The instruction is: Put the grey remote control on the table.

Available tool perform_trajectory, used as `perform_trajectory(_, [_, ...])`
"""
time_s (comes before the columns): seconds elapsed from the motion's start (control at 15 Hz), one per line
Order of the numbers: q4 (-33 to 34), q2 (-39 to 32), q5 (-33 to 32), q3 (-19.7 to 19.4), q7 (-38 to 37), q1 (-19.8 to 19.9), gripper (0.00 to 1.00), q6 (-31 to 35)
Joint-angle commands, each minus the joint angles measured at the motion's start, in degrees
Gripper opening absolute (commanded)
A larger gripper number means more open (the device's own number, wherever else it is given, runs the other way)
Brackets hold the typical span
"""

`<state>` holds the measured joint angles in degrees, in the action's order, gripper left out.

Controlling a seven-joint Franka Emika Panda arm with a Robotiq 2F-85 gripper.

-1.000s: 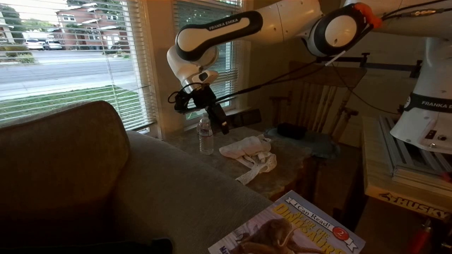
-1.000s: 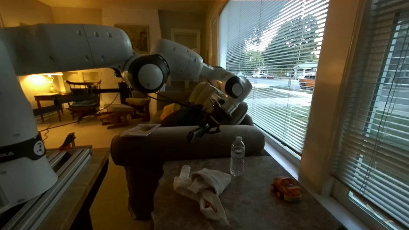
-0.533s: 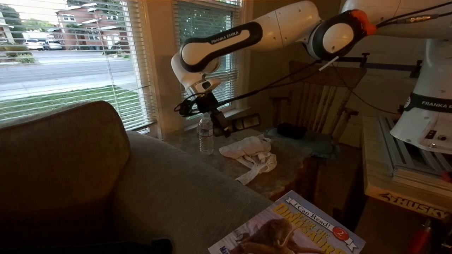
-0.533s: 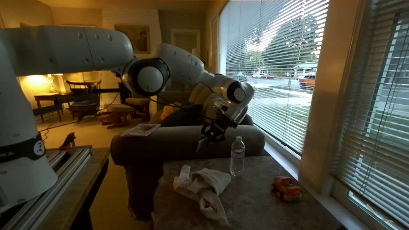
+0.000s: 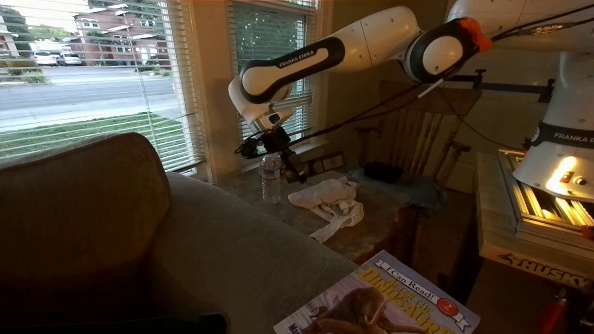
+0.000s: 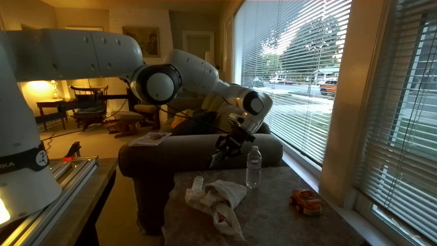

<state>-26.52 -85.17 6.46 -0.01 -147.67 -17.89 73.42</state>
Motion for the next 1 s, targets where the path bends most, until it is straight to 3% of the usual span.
perform_trajectory(0.0, [0.19,0.0,-0.73,0.8,-0.15,0.23,0.15,-0.15])
perform_trajectory(0.07, [0.19,0.0,-0.73,0.81,-0.15,0.22,0.04,-0.15])
perform_trajectory(0.4, [-1.45,0.0,-8.12,-4.72,-3.2,-2.8,0.04,7.21])
perform_trajectory(0.73, [-3.38,-0.14,-9.62,-5.13,-5.7,-2.92,0.04,14.71])
perform_trajectory(0.8, [-1.9,-0.18,-8.62,-3.94,-2.81,-1.81,0.04,10.54])
perform_trajectory(0.87, [-1.99,-0.2,-8.59,-3.85,-2.81,-1.74,0.15,10.64])
perform_trajectory(0.93, [-1.99,-0.19,-8.55,-3.75,-2.79,-1.65,0.15,10.54])
